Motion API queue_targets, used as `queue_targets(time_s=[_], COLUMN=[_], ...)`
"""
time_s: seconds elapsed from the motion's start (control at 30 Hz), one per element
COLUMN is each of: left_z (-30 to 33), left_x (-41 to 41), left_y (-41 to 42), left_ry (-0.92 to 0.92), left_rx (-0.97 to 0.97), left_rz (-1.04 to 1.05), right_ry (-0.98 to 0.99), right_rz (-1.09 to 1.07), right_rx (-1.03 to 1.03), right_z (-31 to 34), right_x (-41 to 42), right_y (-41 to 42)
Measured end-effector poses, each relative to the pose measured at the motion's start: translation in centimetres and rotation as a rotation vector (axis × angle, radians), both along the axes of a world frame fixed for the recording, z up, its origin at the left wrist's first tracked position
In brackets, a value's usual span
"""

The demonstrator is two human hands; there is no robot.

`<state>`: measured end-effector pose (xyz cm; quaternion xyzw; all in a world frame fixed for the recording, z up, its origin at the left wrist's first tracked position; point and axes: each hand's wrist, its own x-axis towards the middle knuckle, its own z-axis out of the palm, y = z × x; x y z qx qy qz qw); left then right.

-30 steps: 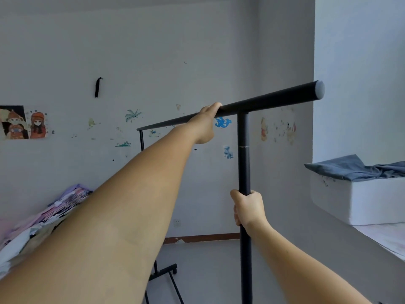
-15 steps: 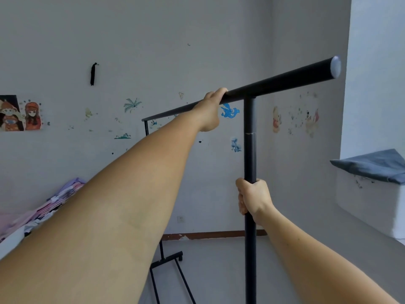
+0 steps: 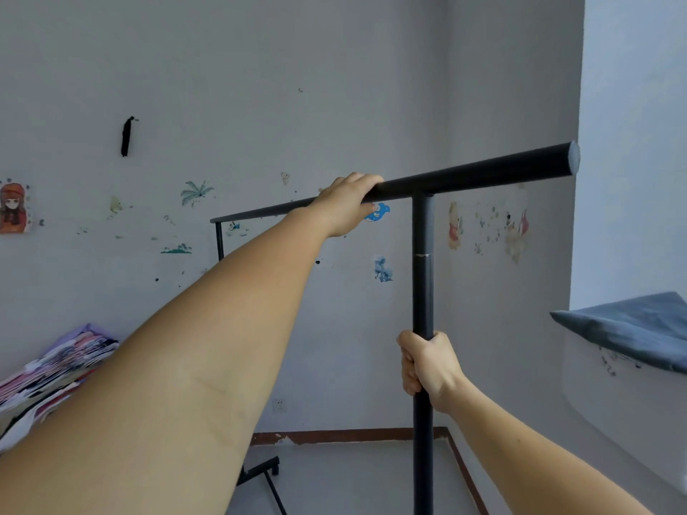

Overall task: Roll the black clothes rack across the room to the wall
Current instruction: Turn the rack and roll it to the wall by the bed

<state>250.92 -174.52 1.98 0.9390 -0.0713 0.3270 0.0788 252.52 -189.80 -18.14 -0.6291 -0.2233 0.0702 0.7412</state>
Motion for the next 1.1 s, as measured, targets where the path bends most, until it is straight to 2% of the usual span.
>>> queue_targets(time_s=[0.43,1.1], left_z=[-0.4,-0.6], left_x=[8.2,21.1], left_y=[-1.0,6.0], left_ry=[-0.024,-0.020], left_rx=[-0.037,-0.001], left_rz=[0.020,0.041], right_ry=[-0.013,-0.027], right_rz=[0.038,0.089], right_rx=[0.006,-0.035], right_z=[-0.1,-0.1], right_x=[8.7,22.4], right_y=[-0.4,5.8])
